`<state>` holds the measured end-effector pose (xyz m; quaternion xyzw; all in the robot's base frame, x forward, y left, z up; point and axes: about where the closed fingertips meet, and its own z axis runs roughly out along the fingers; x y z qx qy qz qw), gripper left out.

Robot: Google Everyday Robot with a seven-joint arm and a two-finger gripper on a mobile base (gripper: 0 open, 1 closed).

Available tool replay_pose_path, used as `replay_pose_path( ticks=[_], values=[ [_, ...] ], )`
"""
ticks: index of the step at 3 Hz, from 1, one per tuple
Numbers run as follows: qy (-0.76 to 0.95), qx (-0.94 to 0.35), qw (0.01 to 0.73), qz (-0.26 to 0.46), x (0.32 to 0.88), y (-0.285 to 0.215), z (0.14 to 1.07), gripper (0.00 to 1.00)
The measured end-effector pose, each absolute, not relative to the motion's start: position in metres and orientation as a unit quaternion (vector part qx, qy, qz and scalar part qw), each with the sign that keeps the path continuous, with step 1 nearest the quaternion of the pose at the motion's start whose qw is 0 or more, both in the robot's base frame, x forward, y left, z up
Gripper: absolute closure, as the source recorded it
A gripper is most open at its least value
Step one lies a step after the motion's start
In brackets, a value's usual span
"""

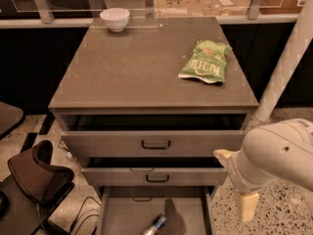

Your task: Pick redbull can from bottom drawer and place on counter

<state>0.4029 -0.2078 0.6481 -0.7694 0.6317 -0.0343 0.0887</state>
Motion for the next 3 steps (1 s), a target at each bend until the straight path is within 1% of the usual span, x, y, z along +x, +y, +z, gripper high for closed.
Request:
replay_pose_path(
  ticks=[1,2,3],
  values=[
    [0.607,-0.793,0.048,-0.026,0.402,-0.218,0.591,0.0],
    [0.562,-0.826,0.023,-0.032,0.39,-0.221,0.548,0.0],
    [0.51,-0.859,0.017,-0.042,0.377,-0.214,0.514,0.0]
  ],
)
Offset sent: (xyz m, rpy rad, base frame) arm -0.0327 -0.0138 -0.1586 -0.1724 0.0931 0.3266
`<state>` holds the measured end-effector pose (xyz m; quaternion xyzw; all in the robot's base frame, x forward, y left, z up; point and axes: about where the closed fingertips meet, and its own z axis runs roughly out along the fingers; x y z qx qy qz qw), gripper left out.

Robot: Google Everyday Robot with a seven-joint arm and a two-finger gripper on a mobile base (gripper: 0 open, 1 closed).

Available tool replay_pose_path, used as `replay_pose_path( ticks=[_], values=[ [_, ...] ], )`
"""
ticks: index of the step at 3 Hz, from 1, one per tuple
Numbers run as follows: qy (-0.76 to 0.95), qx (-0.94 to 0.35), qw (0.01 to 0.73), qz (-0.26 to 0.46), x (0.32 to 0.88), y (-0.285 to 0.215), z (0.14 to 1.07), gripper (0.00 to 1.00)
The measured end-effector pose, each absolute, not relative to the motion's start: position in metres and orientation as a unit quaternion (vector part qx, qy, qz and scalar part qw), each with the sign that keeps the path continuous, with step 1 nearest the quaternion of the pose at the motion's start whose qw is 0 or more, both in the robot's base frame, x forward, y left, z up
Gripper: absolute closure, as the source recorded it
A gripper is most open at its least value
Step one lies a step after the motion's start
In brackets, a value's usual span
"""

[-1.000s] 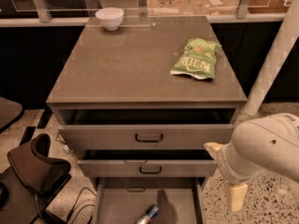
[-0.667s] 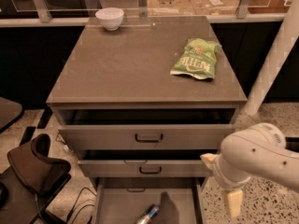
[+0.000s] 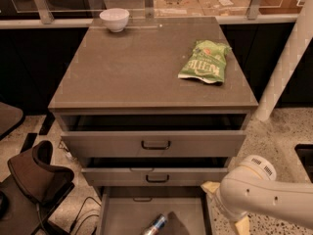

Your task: Pick redbull can from bottom drawer and place on counter

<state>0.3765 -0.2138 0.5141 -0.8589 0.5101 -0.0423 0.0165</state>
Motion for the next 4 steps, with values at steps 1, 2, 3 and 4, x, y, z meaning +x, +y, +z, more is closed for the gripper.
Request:
replay_pose_path(
  ticks=[1,2,3,4],
  values=[
    [0.469,-0.882,0.031,-0.044,0.366,-0.203,0.484,0.0],
    [0.444,-0.894,0.042,-0.047,0.367,-0.188,0.458,0.0],
    [0.444,-0.894,0.042,-0.047,0.367,-0.188,0.458,0.0],
    [0.45,-0.891,0.039,-0.049,0.378,-0.184,0.448,0.0]
  ],
)
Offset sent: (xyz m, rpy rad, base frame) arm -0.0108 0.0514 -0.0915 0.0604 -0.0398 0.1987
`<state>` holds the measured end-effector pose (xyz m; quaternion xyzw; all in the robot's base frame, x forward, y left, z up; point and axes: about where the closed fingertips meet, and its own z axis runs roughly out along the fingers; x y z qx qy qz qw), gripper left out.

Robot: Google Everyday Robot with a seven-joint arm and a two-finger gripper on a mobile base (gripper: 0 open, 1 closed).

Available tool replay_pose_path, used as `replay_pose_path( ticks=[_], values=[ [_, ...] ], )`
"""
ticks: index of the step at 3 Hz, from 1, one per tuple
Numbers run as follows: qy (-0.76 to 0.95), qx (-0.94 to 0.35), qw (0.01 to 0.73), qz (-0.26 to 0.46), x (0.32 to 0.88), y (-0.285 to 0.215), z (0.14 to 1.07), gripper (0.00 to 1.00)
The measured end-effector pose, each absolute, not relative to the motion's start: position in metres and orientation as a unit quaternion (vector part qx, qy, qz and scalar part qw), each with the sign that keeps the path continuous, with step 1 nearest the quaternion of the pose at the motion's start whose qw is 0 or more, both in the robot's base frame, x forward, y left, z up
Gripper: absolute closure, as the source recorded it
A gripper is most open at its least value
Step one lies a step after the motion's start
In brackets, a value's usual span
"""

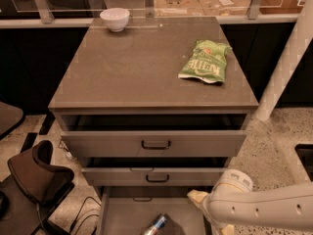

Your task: Pick redbull can from bottom drawer and place on counter

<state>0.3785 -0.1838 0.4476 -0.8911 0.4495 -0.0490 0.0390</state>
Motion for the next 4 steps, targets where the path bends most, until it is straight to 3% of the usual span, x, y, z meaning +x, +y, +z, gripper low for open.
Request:
replay_pose_path(
  ticks=[2,4],
  values=[
    [0.436,-0.899,0.022,-0.042,0.406,-0.142,0.378,0.0],
    [0.425,-0.904,0.012,-0.044,0.393,-0.11,0.329,0.0]
  ],
)
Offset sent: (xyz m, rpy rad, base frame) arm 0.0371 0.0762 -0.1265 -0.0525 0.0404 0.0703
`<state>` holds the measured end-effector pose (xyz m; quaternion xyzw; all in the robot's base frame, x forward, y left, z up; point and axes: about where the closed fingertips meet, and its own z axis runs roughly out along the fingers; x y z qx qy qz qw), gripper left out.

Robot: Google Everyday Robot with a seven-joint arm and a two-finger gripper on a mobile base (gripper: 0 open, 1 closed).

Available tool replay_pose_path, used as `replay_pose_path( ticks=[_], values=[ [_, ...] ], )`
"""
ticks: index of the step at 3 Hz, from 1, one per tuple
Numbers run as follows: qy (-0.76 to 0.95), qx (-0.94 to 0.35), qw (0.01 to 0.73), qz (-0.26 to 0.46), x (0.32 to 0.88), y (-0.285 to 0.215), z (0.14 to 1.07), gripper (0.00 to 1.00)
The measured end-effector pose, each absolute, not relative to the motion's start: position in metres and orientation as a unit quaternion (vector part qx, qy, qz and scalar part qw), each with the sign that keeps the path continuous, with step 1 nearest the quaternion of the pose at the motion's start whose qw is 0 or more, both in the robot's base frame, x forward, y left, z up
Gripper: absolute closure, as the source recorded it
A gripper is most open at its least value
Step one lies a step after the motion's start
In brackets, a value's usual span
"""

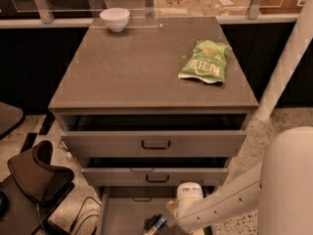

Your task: Pick redbull can from bottom drawer and place on counter

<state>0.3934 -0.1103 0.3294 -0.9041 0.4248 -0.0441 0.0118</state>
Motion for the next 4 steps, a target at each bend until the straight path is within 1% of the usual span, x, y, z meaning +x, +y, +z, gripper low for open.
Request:
replay_pose_path(
  ticks=[1,2,3,4],
  values=[
    [0.41,-0.911,0.026,-0.04,0.398,-0.091,0.307,0.0],
    [0.39,-0.919,0.055,-0.017,0.402,-0.061,0.257,0.0],
    [0.39,-0.919,0.055,-0.017,0.402,-0.061,0.257,0.0],
    [0.377,-0.924,0.061,-0.005,0.406,-0.045,0.241,0.0]
  ],
)
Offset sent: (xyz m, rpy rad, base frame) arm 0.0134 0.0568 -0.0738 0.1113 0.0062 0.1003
